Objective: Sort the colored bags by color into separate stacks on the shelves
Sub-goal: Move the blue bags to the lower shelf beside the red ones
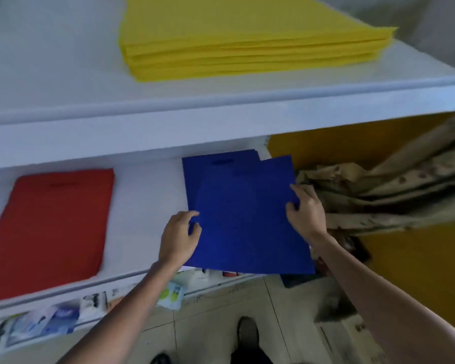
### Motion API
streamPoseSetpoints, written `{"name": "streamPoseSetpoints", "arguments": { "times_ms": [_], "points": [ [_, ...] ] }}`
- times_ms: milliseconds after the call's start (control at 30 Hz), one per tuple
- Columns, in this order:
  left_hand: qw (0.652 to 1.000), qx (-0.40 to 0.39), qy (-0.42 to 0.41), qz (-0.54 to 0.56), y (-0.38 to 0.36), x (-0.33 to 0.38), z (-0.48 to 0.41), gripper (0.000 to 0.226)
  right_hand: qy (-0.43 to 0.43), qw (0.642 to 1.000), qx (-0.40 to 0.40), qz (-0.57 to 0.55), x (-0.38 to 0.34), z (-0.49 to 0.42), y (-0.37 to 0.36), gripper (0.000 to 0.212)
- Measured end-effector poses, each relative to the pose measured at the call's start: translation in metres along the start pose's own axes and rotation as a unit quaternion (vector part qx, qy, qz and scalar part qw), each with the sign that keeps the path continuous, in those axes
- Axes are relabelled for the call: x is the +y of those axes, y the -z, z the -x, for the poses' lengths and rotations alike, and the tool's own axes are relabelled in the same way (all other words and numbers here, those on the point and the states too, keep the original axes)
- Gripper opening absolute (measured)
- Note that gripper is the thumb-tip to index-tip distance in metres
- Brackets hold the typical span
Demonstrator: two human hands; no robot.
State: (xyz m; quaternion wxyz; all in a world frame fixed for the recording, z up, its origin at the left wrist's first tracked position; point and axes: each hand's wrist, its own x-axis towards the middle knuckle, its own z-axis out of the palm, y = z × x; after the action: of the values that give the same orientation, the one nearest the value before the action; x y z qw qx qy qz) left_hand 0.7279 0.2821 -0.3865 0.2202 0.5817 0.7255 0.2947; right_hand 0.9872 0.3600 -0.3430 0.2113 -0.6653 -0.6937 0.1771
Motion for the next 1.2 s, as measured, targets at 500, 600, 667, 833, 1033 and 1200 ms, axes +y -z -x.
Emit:
{"name": "streamPoseSetpoints", "arguments": {
  "times_ms": [500,600,667,833,1033,1200],
  "points": [
    [0.976,-0.080,0.178,-0.093,-0.058,-0.013,-0.031,0.057,0.045,0.948,-0.249,0.195,0.039,-0.096,-0.102,0.061],
    [0.972,-0.121,0.175,-0.100,-0.049,-0.014,-0.026,0.070,0.034,0.952,-0.235,0.192,0.028,-0.090,-0.094,0.062],
    [0.977,-0.107,0.165,-0.083,-0.040,-0.012,-0.022,0.074,0.050,0.958,-0.193,0.208,0.016,-0.078,-0.088,0.063],
    [0.985,0.016,0.171,-0.017,0.012,-0.002,0.020,0.060,0.190,0.971,-0.120,0.079,-0.037,-0.027,-0.071,0.051],
    [0.977,0.134,0.164,-0.031,0.141,-0.021,0.120,0.042,0.315,0.938,-0.119,-0.077,-0.176,0.058,-0.059,0.040],
    [0.950,0.233,0.195,-0.072,0.268,-0.047,0.230,0.032,0.412,0.889,-0.138,-0.144,-0.314,0.155,-0.072,0.041]
  ]
}}
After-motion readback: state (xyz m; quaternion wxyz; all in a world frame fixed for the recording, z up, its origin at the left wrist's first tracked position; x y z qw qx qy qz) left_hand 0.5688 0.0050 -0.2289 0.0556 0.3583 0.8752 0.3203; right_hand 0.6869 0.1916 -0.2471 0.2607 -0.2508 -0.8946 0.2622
